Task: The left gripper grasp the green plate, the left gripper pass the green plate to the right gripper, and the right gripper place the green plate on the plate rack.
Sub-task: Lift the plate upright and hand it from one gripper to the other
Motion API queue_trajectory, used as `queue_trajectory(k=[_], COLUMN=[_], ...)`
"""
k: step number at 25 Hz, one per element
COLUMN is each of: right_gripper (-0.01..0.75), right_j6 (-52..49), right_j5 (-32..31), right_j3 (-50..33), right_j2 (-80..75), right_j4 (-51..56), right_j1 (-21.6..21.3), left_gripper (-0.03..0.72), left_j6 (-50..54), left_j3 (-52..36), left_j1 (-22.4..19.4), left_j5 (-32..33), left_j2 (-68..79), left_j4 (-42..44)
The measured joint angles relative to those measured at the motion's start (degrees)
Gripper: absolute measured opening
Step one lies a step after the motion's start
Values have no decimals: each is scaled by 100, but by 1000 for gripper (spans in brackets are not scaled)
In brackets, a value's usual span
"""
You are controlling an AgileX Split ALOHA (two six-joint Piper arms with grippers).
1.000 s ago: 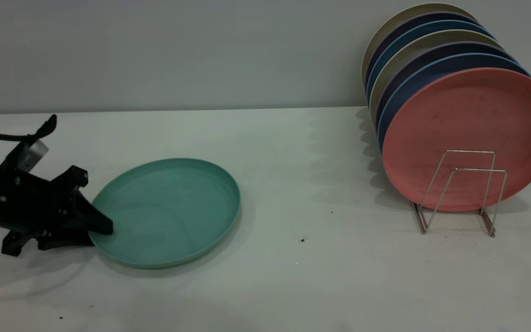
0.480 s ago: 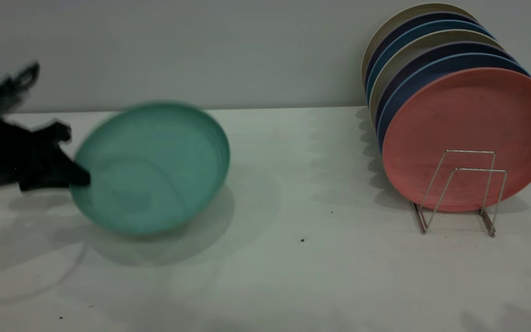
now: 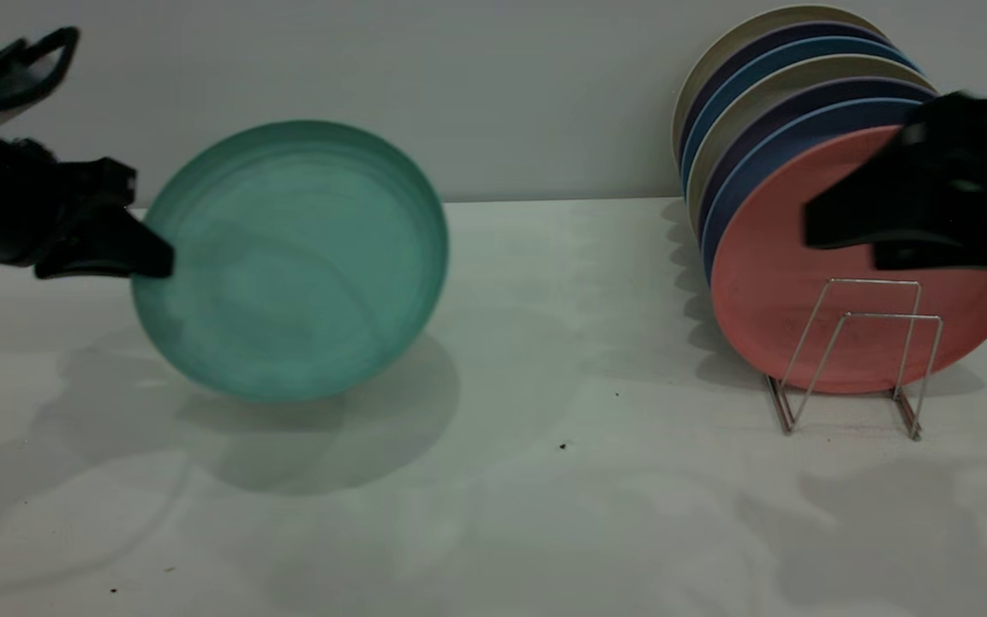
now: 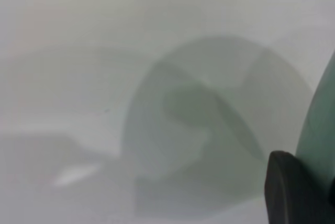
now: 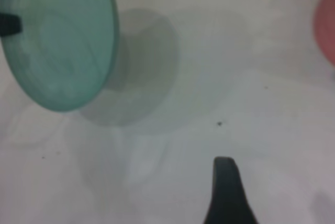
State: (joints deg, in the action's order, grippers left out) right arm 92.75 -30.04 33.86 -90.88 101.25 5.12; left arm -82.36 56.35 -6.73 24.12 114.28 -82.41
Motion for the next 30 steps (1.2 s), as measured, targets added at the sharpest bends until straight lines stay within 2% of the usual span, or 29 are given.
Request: queue_trajectory(k=[7,13,26,30], right_gripper=[510,482,480,472], right_j6=[109,116,117,36], right_j5=[-1118,-1738,-1928,-1944], right_j3=[983,1400,1429,1429], right_j2=[-1456,-2122,-2228,-2228], right_j4=[21,27,21,21], right_j1=[0,0,0,0], left_gripper=[16,16,15,15], left_j6=[-1,88,106,101], left_j3=[0,0,0,0], left_j1=[559,1041,1819,2000], left_j5=[-30,-30,77,326], left_j2=[-28,-28,-28,-28], left_j4=[15,-32,-853,-1126])
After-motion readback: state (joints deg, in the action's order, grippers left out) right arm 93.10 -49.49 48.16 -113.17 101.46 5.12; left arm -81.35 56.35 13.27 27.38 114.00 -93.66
